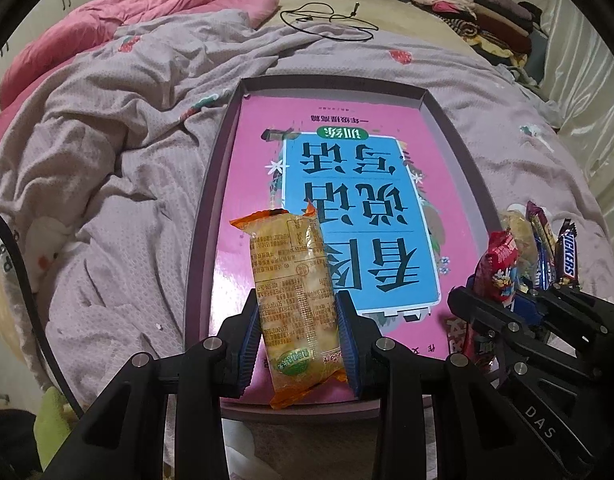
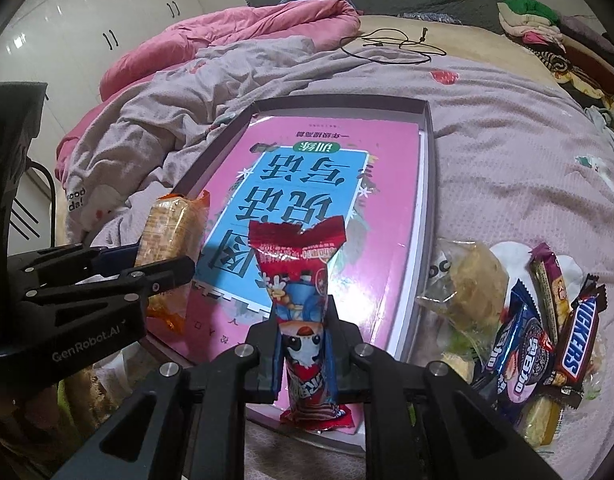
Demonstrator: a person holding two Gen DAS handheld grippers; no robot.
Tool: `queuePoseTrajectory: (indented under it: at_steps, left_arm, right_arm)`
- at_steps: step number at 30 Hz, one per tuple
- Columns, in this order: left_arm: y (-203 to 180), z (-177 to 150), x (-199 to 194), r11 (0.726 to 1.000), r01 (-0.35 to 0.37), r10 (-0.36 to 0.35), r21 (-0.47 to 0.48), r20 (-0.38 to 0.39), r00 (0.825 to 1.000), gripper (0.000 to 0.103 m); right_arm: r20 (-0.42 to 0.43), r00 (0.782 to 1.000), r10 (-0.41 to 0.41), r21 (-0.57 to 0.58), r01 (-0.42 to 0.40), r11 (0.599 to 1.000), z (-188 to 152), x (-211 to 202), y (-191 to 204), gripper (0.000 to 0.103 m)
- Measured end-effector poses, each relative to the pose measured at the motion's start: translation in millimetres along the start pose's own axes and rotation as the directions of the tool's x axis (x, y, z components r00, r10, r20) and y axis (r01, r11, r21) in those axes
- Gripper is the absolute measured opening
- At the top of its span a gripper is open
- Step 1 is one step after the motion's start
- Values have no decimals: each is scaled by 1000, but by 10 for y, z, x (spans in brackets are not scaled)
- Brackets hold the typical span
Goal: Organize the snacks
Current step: 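Carry the cracker packet and red candy stick over the pink tray with both tools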
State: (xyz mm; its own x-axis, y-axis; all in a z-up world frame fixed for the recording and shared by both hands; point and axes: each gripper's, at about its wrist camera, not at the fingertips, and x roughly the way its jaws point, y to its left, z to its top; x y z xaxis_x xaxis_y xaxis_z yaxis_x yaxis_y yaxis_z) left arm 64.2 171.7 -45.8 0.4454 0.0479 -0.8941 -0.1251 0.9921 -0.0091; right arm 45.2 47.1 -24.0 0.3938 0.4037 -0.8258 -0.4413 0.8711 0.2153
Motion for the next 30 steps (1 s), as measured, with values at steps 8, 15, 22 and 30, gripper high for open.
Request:
queuePoseTrajectory:
  at_steps: [8, 15, 22, 30]
  left_arm:
    - [-7, 1, 41, 1000, -5, 5, -1, -14, 1000, 37]
    - [-12, 0, 55, 1000, -11, 11, 0, -20, 1000, 37]
    - [-10, -7, 63, 1000, -14, 14, -2, -23, 1000, 37]
    - [-10, -6, 35, 1000, -14, 14, -7, -12, 1000, 39]
  right_arm:
    - [-13, 1000, 0, 3, 0, 1000, -21, 19, -5, 19]
    - [-16, 1000, 3, 7, -3, 1000, -37, 15, -11, 28]
    - [-2, 1000, 6, 10, -6, 1000, -44, -42, -17, 34]
    - [15, 1000, 1, 13, -1, 1000, -28, -106, -31, 36]
